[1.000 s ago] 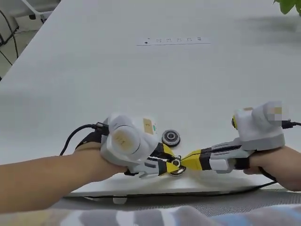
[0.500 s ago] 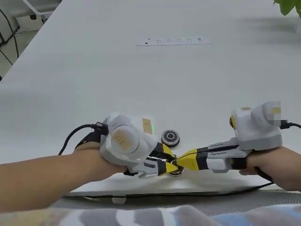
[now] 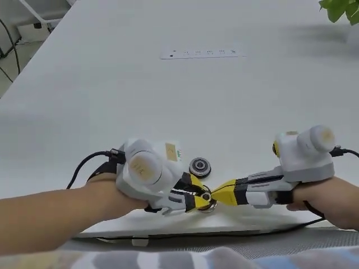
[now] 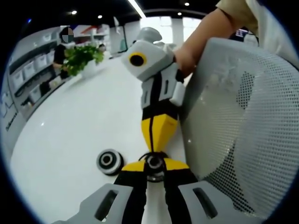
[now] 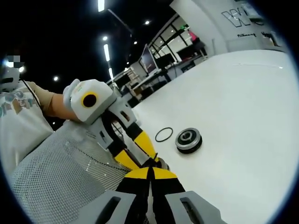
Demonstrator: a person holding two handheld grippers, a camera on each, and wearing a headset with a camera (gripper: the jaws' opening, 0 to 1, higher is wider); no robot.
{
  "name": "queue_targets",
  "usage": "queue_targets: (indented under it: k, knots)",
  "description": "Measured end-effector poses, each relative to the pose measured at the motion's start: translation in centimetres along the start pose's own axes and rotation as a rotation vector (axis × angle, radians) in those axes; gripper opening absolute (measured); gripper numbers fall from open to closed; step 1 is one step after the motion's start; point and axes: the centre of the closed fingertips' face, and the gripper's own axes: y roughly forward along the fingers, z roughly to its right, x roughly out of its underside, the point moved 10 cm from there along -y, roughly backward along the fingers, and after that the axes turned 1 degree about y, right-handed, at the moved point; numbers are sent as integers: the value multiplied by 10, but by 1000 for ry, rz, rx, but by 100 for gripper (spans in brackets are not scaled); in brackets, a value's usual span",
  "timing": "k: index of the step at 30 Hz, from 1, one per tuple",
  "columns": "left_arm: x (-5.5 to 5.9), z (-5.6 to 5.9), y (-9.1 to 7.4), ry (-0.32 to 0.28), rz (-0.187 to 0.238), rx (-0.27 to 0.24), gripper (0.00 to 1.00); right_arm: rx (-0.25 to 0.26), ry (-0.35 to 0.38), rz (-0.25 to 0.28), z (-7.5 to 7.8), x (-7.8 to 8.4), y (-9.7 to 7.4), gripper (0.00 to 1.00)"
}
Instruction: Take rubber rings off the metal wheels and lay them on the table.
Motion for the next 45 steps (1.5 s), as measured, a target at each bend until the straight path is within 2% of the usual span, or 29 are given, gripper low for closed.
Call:
queue_targets:
  k: [12, 25, 32, 45]
  knots:
    - [1, -2, -6, -13, -10, 31, 18, 6, -4, 10, 1, -1, -2, 0]
    - [-9, -1, -25, -36, 31, 30, 30, 0, -11, 41, -2, -8, -5, 0]
    - [-10, -4, -40, -58, 59, 3, 34, -3, -22, 54, -2, -17, -6, 0]
    - [-3, -17, -67, -110, 94, -78, 40, -10, -50, 59, 2, -37, 1, 0]
